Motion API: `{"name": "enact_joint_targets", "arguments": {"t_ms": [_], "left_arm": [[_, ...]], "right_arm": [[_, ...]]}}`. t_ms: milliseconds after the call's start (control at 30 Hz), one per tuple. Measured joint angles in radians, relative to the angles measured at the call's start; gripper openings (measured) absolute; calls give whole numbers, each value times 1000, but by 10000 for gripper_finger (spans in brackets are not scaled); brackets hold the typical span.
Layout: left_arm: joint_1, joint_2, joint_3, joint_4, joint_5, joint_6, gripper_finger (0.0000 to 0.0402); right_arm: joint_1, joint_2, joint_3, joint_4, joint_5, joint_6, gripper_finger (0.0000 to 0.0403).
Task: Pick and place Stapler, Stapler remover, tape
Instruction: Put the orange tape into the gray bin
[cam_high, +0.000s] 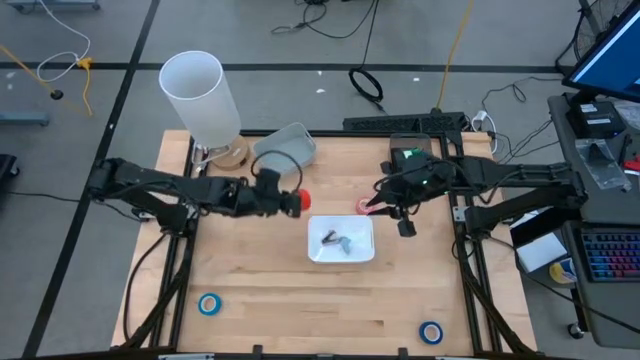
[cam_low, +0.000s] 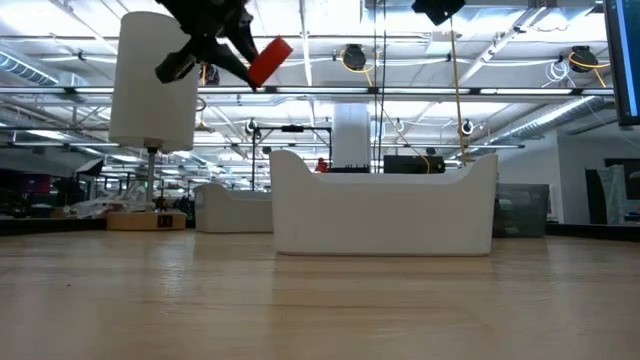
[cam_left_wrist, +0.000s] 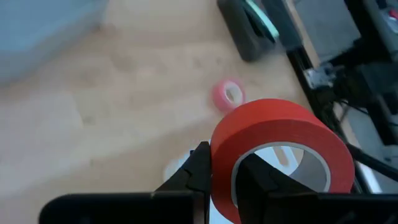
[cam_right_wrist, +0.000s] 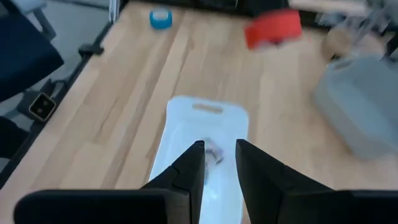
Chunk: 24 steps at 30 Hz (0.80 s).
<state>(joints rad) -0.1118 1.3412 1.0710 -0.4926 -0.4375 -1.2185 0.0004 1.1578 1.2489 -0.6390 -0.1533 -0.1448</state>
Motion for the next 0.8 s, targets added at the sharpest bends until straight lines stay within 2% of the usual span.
{"name": "enact_joint_targets", "arguments": {"t_ms": [133,267,433,500,800], "left_arm": [[107,1,0,30,41,108,40],[225,21,-1,61,124,229,40],[358,36,0,137,224,363,40],[400,53,0,173,248,403,40],[528,105,5,211,300,511,41]], "right_arm": [[-37,-62,-43,58,-6,-17,86],[-94,-154,-155,121,-17,5,86],[-180,-300,-337,277,-181,87,86],[-206,-362,-418,354,-217,128,86],[-306,-590,-736,641,-213,292,86]]}}
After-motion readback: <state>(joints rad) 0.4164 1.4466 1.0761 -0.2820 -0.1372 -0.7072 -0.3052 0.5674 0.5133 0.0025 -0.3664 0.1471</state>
